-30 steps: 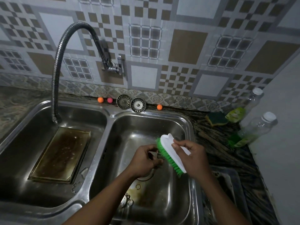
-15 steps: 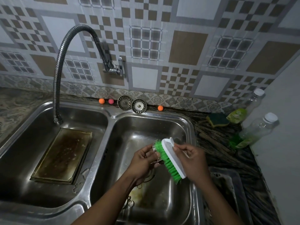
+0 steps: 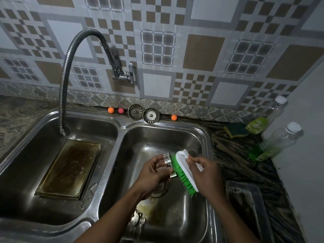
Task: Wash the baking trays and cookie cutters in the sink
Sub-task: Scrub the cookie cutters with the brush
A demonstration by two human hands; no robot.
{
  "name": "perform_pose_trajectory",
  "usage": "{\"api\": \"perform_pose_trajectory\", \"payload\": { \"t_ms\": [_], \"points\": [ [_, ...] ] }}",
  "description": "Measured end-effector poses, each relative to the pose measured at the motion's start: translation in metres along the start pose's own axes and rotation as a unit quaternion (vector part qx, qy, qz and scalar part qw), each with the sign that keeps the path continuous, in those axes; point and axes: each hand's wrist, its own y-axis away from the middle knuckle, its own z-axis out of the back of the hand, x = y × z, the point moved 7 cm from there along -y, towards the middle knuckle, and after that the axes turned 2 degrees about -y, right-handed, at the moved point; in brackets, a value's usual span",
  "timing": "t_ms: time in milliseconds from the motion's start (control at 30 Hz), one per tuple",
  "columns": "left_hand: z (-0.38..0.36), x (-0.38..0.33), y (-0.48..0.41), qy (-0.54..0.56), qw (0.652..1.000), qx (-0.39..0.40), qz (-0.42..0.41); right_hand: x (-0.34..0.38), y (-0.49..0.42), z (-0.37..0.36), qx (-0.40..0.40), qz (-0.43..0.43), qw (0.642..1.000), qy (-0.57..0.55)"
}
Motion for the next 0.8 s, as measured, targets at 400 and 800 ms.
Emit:
{"api": "perform_pose_trajectory", "payload": {
  "t_ms": [400,800],
  "points": [
    [-0.003,0.008,0.002,0.171,0.967,-0.186,-0.016,0.012,0.018,-0.011,-0.026,0.089,0.995,0.027],
    [0.006,0.013,0.004,0.097,0.968,-0.225,-0.05,0.001,0.015,-0.007,-0.053,0.086,0.995,0.024]
  ]
}}
